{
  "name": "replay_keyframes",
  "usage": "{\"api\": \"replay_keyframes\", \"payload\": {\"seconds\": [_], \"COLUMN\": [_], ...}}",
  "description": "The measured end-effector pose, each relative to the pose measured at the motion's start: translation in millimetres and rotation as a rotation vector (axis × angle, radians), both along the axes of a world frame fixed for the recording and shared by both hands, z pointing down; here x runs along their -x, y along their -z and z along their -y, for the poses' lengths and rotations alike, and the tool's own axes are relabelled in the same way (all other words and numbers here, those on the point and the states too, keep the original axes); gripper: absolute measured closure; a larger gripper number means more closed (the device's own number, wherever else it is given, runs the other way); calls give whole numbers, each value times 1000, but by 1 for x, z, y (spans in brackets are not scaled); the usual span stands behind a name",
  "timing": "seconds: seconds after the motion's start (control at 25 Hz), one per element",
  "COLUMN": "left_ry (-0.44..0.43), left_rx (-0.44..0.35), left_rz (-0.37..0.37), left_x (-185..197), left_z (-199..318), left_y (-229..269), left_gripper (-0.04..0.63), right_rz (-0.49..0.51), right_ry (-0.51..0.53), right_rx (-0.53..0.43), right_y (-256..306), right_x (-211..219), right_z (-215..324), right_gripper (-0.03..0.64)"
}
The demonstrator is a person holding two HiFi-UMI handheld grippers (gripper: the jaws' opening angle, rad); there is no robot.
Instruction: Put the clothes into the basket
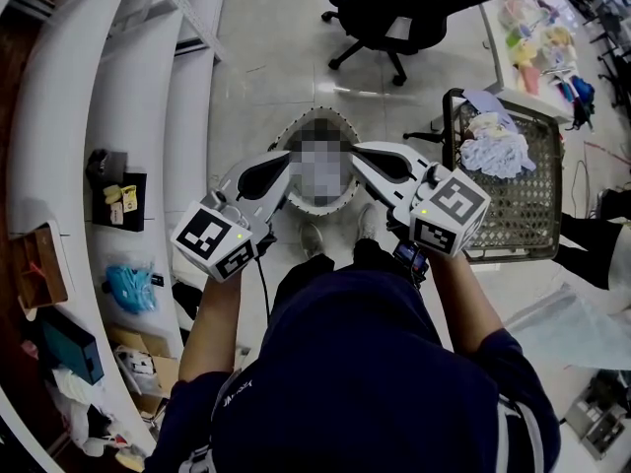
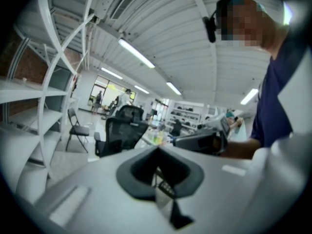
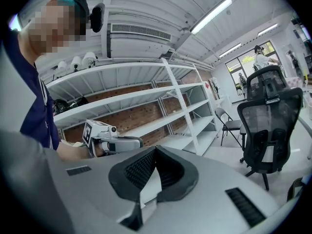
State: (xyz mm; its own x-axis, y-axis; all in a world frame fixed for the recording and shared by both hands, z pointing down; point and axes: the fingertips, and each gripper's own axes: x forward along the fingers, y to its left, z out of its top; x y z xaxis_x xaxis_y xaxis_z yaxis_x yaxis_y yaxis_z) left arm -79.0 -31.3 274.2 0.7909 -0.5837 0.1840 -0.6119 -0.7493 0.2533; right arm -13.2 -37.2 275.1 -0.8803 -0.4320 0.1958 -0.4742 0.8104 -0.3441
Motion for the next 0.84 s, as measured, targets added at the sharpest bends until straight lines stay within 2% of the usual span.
{"api": "replay_keyframes", "payload": {"seconds": [0.24,0.84], "left_ry": [10,22], "left_rx": [5,9], "left_rz": [-24,-25], "left_x": [3,13], "left_z": [2,8], "left_y": [1,-1], "left_gripper": [592,592], "right_rz": [1,-6], "right_ry": [-4,2], "right_rx": [1,20], "right_y": [0,-6], "right_x": [-1,5], "right_z": [0,0], "right_gripper": [609,609]}}
